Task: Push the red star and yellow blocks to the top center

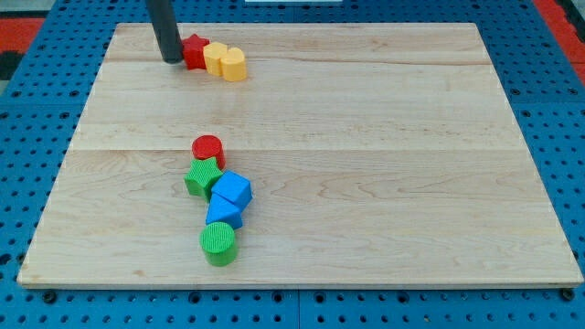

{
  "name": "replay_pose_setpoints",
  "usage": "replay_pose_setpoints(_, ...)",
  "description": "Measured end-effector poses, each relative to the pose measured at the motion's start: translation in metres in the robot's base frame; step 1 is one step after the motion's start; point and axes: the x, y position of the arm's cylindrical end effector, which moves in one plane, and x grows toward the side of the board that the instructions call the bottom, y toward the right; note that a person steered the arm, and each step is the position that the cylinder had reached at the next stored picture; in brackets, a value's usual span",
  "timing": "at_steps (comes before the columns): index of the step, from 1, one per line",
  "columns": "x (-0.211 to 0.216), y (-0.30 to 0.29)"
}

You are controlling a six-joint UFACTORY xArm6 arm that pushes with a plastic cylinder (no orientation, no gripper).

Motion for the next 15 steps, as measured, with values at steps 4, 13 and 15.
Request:
replay_pose_setpoints(4,0.003,0.138)
replay_pose_setpoints(13,-0.037,-0.039)
replay_pose_setpoints(15,-0.032,0.113)
